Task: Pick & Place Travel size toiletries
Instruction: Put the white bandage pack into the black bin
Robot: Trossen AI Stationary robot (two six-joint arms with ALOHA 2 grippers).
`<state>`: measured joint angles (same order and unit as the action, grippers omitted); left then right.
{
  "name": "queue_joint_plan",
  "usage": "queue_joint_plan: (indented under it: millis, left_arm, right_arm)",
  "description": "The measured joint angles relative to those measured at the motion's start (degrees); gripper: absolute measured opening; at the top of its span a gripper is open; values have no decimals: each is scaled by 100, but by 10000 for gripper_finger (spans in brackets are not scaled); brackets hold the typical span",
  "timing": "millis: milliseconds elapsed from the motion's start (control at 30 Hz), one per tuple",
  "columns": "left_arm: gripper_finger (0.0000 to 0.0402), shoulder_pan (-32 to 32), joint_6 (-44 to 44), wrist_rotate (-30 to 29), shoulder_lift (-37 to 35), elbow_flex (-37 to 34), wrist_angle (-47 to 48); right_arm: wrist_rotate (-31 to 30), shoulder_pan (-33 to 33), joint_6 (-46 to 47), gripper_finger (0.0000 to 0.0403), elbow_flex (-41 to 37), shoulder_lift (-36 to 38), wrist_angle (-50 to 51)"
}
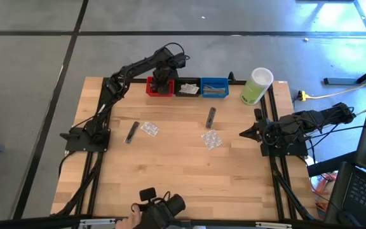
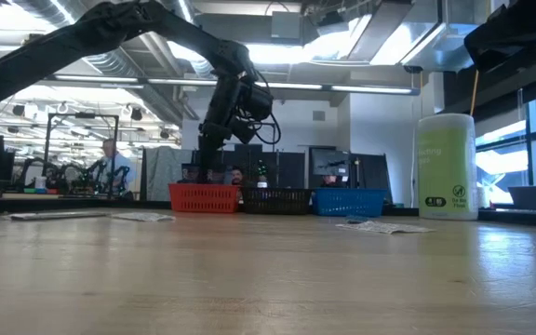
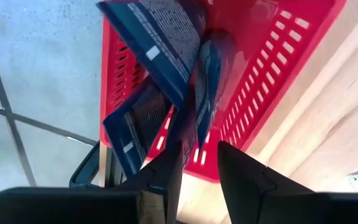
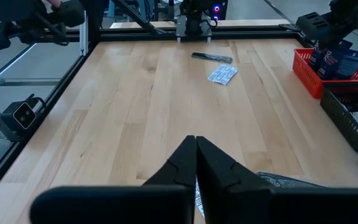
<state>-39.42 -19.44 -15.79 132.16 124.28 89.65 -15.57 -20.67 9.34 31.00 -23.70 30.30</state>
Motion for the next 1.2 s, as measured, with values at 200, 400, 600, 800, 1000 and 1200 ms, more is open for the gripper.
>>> queue_joint_plan:
  millis: [200,400,600,800,1000,1200]
  left_arm:
    - [95,0,32,150,-23,438,37]
    - [94,33,257,436,-206,1015,25]
    - [90,82,518,1350,-636,1029,-14]
    - [58,298,684,2016,-1071,1020,-599]
    - [19,807,817,2191,-1446,1022,-1119]
    - [3,1489,886,2197,-1731,1022,-1295]
  right_arm:
    - [0,0,-1,7,-2,1,0]
    - [0,-1,48,11,-1,2,9]
    - [15,-2,52,7,-2,0,74]
    - [15,-2,66,12,-2,0,72]
    - [13,0,66,7,0,1,105]
    - [-2,0,66,20,-2,0,103]
